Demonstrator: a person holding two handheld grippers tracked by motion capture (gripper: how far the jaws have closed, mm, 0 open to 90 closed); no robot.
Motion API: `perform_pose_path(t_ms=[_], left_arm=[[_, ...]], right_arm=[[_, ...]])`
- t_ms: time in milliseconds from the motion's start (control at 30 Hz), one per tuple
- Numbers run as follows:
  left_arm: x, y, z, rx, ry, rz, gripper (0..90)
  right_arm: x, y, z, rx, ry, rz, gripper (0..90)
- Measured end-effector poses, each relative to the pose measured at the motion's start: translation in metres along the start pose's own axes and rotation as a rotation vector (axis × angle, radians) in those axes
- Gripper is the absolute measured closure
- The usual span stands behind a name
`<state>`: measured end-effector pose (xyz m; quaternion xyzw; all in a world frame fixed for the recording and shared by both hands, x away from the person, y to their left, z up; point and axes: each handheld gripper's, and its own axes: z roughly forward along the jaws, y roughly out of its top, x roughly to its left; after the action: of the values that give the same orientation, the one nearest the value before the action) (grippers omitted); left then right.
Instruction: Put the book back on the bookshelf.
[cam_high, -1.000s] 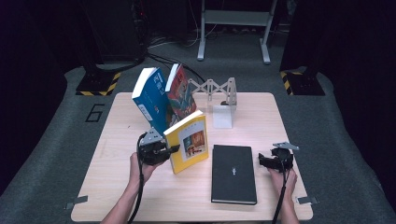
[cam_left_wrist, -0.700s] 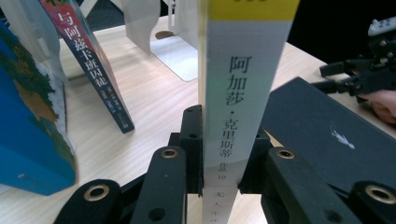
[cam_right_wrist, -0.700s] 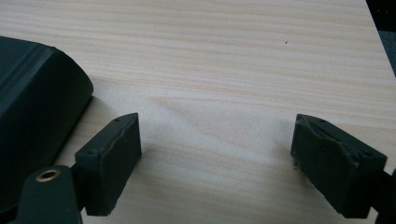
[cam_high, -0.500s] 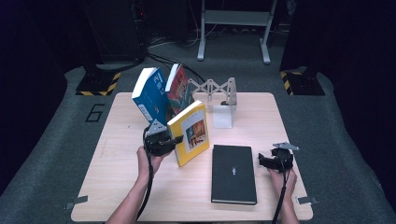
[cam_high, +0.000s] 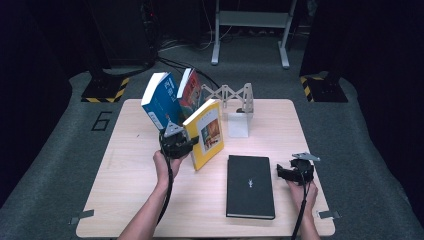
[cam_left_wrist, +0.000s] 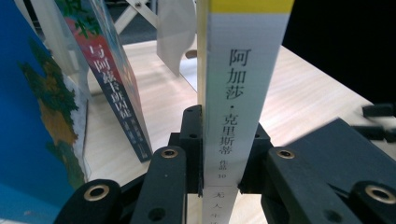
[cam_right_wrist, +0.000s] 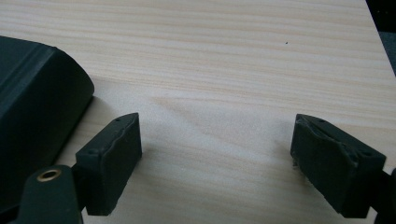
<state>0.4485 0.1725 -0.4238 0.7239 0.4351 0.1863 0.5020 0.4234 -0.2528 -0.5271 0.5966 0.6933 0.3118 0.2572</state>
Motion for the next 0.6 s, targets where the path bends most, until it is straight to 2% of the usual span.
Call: perform_pose_path(t_ms=[267,433,600], left_arm=[[-0.005,0.004,0.014,-0.034,0.061,-0.033,76.2],[-0.006,0.006,0.022,-0.055,0.110,-0.029,76.2],[-0.007,0.010,0.030,-0.070,0.131,-0.052,76.2]], right_arm=[[0.000,0.000,0.000,-0.001,-0.001,0.000,16.1],[0.000,0.000,0.000,0.000,-0.001,0.000,16.3],[0.000,0.000,0.000,-0.002,0.003,-0.005,16.3]])
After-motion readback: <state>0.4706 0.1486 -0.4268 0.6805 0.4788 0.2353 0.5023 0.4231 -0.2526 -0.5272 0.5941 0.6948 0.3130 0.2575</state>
